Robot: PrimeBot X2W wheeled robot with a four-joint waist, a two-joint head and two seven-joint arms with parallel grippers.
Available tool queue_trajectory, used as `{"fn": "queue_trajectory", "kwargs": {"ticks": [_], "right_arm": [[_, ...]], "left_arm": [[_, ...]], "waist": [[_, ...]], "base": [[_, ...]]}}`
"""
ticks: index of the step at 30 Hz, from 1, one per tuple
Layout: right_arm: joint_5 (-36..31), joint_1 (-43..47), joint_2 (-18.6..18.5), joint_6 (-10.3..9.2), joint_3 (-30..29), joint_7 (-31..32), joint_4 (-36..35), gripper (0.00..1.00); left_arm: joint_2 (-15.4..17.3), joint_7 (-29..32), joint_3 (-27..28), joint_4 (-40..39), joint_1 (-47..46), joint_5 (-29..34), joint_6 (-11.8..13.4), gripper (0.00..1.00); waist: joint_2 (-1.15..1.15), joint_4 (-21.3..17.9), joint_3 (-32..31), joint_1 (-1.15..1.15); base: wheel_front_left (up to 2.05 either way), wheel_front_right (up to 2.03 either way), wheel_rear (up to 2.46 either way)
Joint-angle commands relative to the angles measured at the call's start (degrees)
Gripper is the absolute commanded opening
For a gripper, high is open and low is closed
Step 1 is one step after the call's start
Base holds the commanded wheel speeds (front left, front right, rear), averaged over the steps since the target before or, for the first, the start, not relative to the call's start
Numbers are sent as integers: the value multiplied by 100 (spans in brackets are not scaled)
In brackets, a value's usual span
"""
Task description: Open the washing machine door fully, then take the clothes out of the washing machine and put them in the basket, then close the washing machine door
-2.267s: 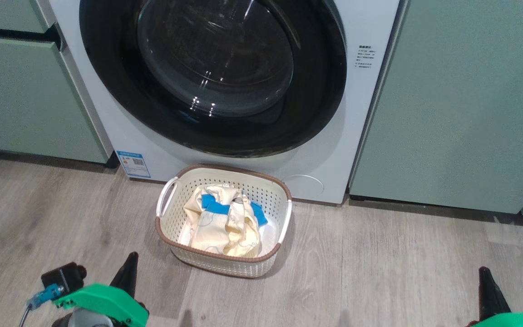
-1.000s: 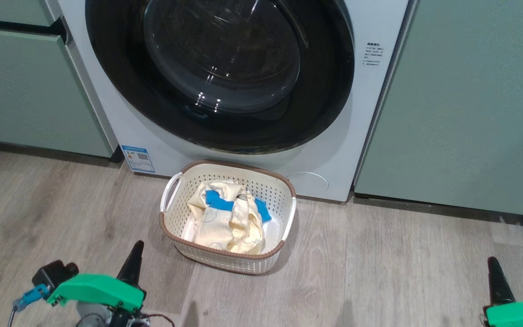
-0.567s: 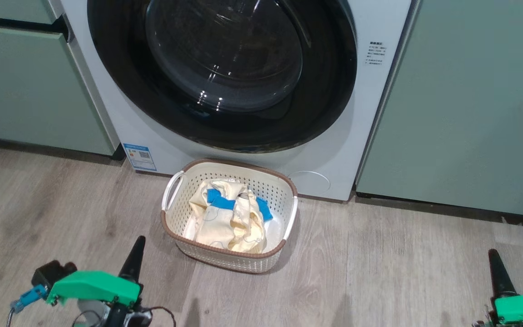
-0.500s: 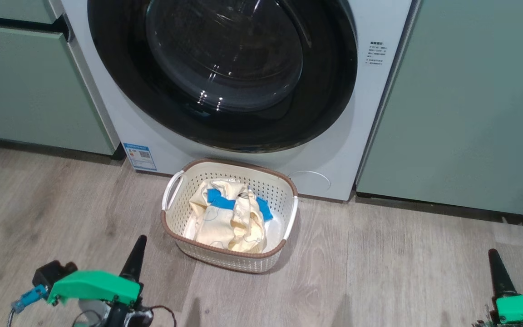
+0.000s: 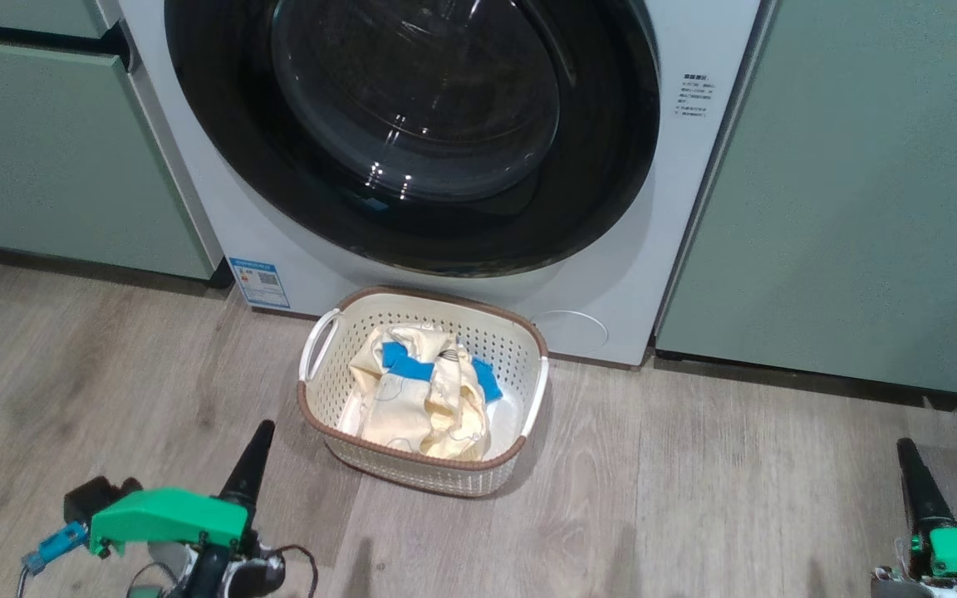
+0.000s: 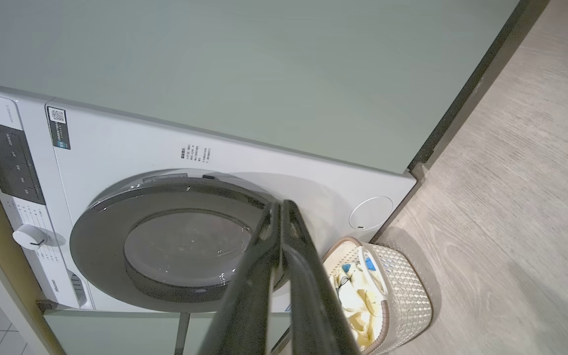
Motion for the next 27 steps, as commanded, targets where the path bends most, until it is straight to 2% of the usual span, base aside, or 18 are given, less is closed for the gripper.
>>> {"fn": "queue_trajectory", "kwargs": {"ticks": [1,27], "right_arm": [[181,-313,-109,-13,52,80,-222,0],[1795,-440,-126,-17,-17,517,-413,0]], "left_arm": [[31,60,221,-253,-297,-145,-6,0],[-141,498,420,-609,-297,-1564,-8,0]], "waist": [[0,4,3,1],[0,73,54,1]], "base": [[0,0,0],[0,0,0]]}}
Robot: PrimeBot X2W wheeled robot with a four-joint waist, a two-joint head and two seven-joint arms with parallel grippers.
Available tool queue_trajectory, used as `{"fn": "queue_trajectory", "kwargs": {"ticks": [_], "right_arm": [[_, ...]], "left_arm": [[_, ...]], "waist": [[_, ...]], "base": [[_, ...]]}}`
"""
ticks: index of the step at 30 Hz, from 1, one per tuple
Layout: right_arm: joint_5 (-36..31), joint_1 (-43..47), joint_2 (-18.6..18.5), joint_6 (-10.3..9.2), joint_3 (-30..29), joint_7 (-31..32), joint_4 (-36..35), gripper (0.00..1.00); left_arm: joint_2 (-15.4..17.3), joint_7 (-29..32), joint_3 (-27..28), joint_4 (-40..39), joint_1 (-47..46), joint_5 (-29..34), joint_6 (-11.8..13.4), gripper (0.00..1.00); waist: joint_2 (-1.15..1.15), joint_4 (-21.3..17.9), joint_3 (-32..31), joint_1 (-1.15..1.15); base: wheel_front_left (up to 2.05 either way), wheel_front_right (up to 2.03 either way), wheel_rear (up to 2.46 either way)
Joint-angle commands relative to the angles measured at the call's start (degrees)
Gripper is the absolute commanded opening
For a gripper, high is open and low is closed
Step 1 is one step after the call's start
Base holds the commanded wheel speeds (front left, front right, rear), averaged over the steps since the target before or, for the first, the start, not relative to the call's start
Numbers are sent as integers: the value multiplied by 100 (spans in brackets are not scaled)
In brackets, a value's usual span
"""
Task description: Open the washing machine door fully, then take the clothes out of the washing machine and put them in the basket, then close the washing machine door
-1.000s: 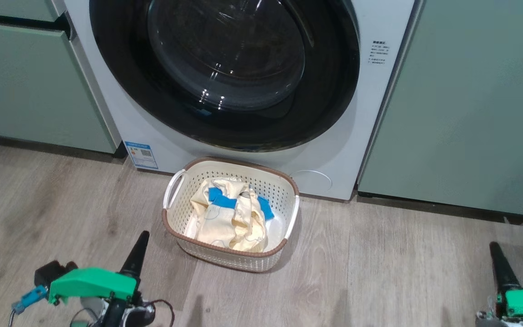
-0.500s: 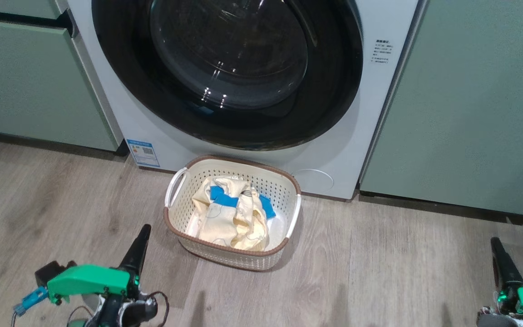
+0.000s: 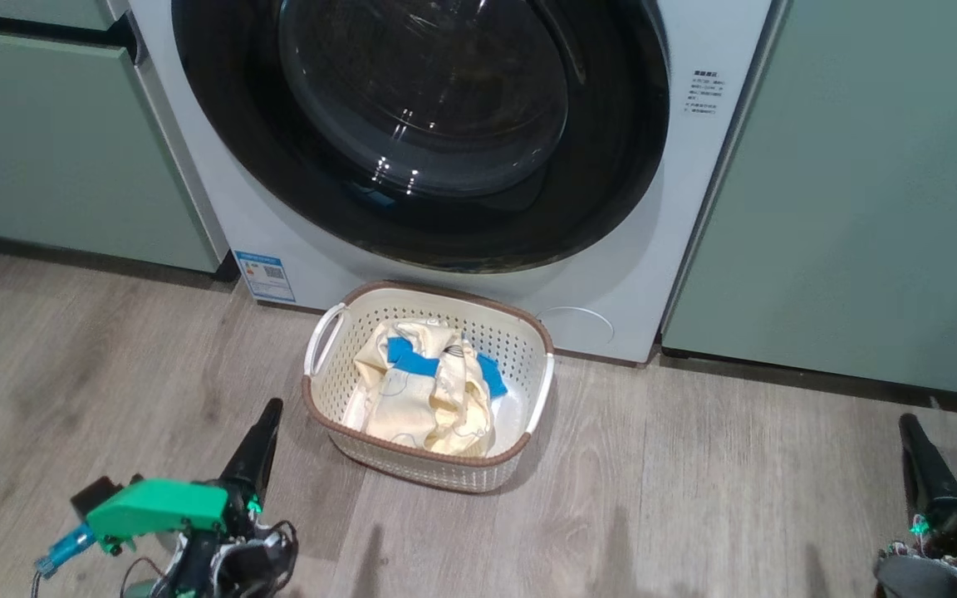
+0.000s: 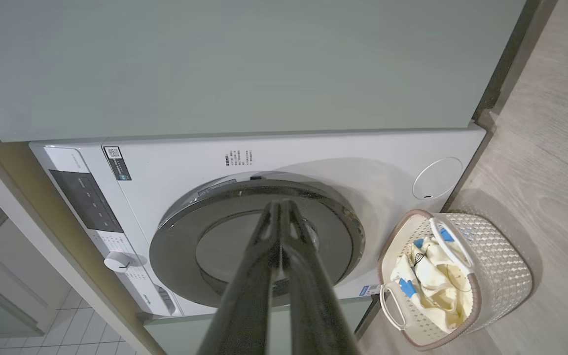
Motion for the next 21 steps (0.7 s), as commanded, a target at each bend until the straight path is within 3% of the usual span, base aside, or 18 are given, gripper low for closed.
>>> {"fn": "queue_trajectory", "kwargs": {"ticks": [1,21], "right_arm": [[190,-323,-123,-16,83,69,-238,0],[221,-326,-123,-16,81,77,-242,0]], "left_arm": [[21,74,250,-258,-295,-166,-9,0],[18,82,253,-265,-295,-194,-9,0]], "waist": [[0,5,3,0],[0,6,4,0]], "base": [[0,0,0],[0,0,0]]}}
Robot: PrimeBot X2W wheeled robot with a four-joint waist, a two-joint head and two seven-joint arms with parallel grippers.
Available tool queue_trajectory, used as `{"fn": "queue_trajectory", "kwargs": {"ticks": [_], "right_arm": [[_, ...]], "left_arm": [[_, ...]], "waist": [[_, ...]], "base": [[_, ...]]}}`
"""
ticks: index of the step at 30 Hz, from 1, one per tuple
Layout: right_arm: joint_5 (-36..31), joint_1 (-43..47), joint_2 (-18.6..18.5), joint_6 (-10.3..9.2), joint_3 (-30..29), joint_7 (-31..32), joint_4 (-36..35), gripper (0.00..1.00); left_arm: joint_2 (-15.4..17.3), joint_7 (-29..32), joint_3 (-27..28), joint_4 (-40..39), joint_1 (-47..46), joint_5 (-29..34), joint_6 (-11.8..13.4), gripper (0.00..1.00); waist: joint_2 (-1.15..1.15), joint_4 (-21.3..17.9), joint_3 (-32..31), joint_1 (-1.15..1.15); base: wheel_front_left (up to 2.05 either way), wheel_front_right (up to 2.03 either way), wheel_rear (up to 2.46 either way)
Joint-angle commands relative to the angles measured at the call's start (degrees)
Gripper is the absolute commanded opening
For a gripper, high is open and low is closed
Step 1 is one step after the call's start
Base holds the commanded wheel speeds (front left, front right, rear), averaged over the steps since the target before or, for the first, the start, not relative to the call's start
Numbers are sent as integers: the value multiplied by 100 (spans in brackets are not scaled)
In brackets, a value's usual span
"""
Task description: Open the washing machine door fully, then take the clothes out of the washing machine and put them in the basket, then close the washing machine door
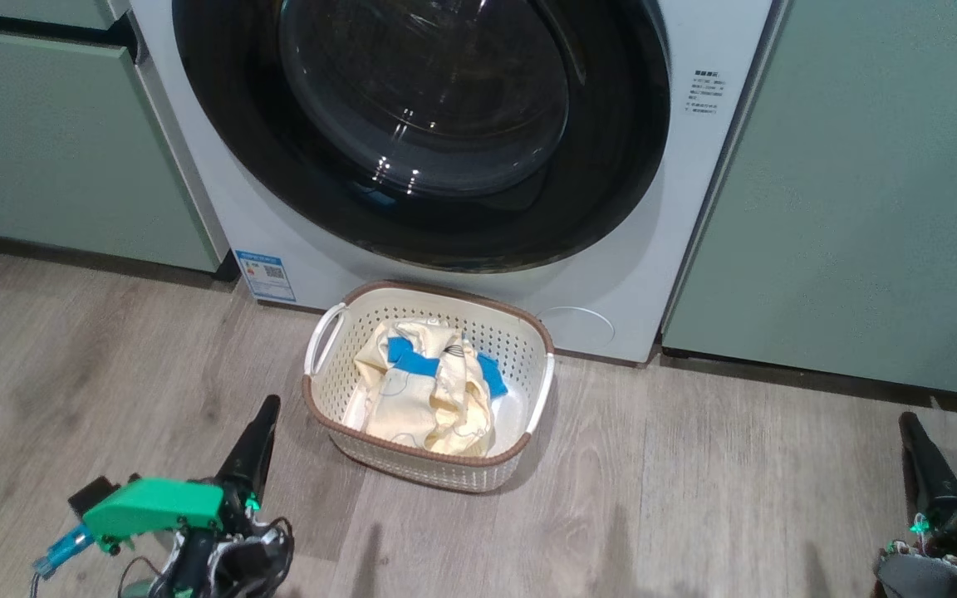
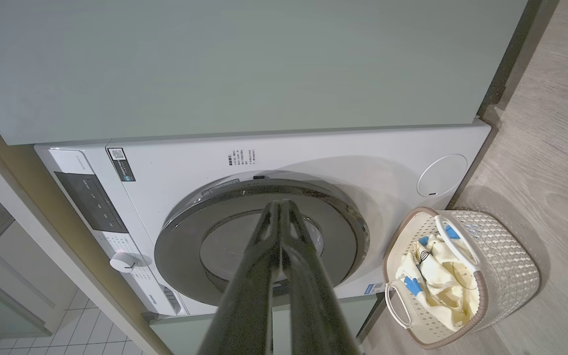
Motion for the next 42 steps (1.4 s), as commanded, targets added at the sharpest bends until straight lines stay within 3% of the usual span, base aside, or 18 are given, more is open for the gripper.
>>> {"fn": "queue_trajectory", "kwargs": {"ticks": [1,42], "right_arm": [[40,-326,-123,-16,88,31,-217,0],[40,-326,-123,-16,88,31,-217,0]], "left_arm": [[38,36,198,-204,-293,-28,-8,0],[38,35,197,-204,-293,-29,-8,0]], "waist": [[0,0,0,0],[0,0,0,0]], "base": [[0,0,0],[0,0,0]]}}
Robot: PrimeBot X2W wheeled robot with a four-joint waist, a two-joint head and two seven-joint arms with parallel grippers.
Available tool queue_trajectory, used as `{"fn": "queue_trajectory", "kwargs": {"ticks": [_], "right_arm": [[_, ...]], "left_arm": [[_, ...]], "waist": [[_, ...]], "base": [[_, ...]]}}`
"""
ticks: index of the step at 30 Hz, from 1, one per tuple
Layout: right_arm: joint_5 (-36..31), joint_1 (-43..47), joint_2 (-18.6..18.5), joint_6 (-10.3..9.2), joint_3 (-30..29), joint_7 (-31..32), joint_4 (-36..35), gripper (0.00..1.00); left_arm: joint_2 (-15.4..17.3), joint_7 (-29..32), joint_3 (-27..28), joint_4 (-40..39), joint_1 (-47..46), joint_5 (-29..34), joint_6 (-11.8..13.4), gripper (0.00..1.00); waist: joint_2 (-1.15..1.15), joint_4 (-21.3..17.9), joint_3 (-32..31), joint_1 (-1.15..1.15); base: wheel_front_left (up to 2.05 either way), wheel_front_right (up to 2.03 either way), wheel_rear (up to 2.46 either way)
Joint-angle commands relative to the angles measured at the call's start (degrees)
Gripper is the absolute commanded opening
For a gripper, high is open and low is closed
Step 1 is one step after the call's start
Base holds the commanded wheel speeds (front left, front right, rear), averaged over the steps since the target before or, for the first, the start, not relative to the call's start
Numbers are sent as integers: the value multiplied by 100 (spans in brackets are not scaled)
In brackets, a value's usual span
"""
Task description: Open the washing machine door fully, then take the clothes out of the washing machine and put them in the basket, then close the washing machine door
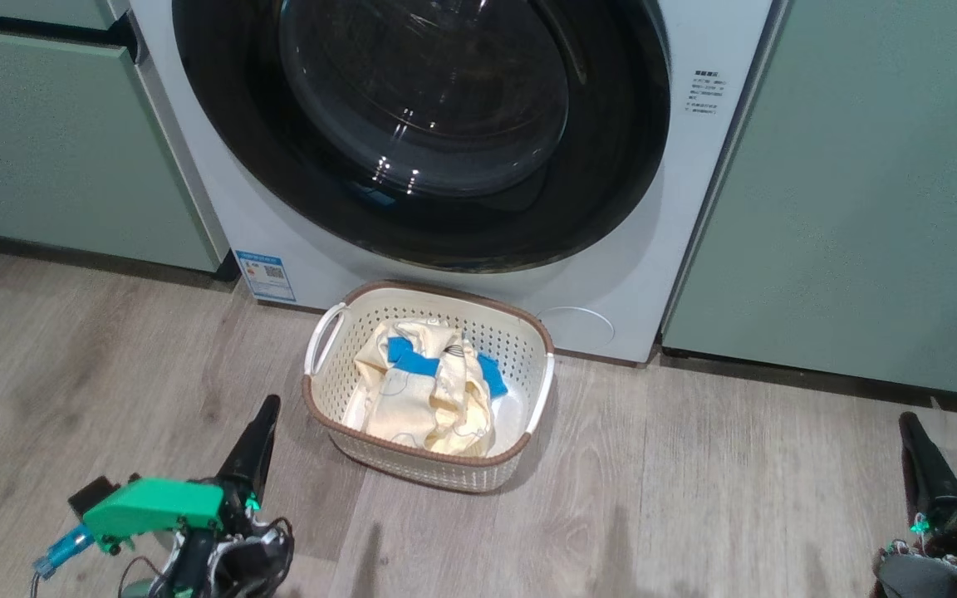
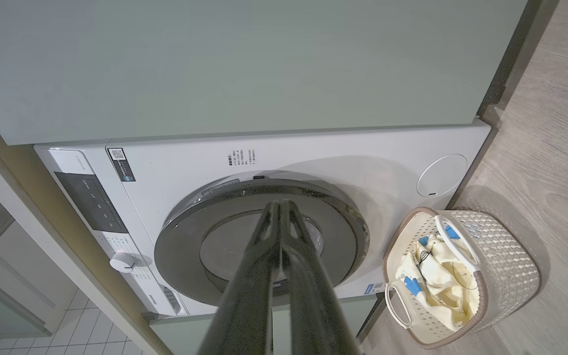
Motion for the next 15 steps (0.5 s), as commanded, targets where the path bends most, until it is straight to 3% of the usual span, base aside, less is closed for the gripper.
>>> {"fn": "queue_trajectory", "kwargs": {"ticks": [1,15], "right_arm": [[40,-326,-123,-16,88,31,-215,0],[40,-326,-123,-16,88,31,-215,0]], "left_arm": [[39,35,196,-203,-293,-29,-9,0],[39,35,196,-203,-293,-29,-9,0]], "waist": [[0,0,0,0],[0,0,0,0]], "base": [[0,0,0],[0,0,0]]}}
